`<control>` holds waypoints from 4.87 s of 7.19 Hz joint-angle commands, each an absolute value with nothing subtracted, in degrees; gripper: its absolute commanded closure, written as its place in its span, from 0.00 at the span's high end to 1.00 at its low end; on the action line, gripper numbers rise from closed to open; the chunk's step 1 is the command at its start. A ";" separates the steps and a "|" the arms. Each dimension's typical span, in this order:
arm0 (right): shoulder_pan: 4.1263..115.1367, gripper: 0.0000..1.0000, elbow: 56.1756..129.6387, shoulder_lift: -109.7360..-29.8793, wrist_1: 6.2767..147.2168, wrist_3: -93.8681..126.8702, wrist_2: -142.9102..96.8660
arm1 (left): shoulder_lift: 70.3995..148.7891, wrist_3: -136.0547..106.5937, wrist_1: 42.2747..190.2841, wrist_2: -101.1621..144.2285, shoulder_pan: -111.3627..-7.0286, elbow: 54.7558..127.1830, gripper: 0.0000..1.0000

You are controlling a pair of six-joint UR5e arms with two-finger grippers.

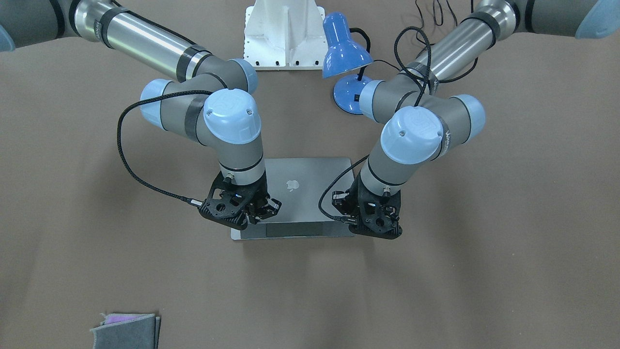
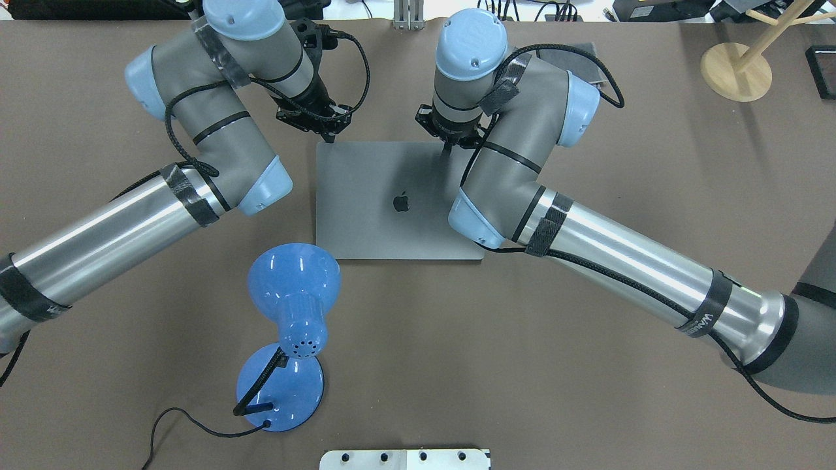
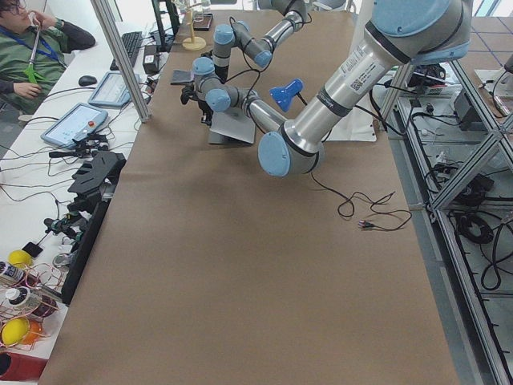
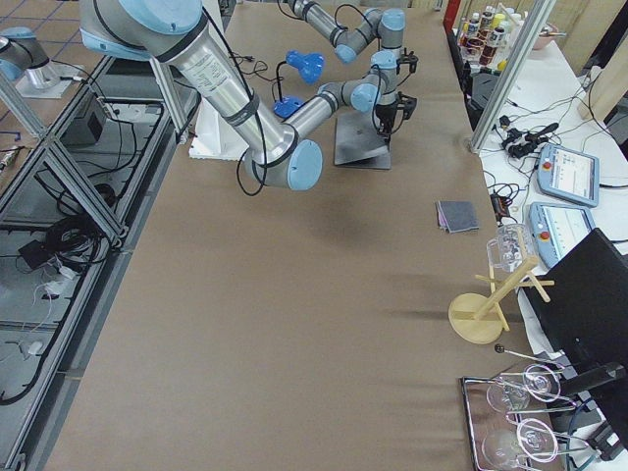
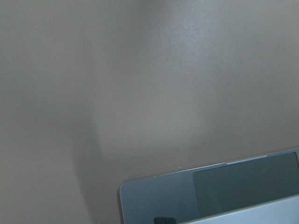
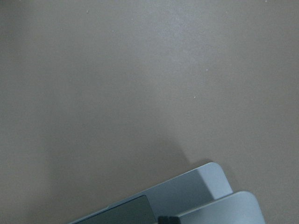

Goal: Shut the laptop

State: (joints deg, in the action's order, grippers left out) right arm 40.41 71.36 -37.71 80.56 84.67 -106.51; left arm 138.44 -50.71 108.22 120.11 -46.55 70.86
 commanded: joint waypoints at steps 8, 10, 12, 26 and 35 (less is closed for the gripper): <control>38.67 0.00 65.48 -36.56 77.34 84.64 -105.82 | 138.87 -50.89 111.45 110.92 -42.01 65.48 0.00; 39.28 0.00 66.09 -36.39 77.34 84.64 -106.08 | 138.96 -50.98 111.45 111.00 -42.10 66.09 0.00; 43.56 0.00 69.76 -37.95 78.30 83.25 -112.62 | 139.04 -50.80 110.40 114.23 -43.93 69.33 0.00; 90.35 1.00 109.88 -108.89 95.80 -5.45 -125.24 | 93.20 29.10 71.50 133.42 -94.79 93.88 0.98; 90.26 1.00 108.81 -108.37 95.71 -5.27 -128.50 | 88.69 26.37 72.60 132.36 -97.03 98.00 0.98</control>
State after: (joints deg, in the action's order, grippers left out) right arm 90.26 108.92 -108.17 95.71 -5.11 -128.29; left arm 89.09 26.45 72.59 132.36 -97.03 98.25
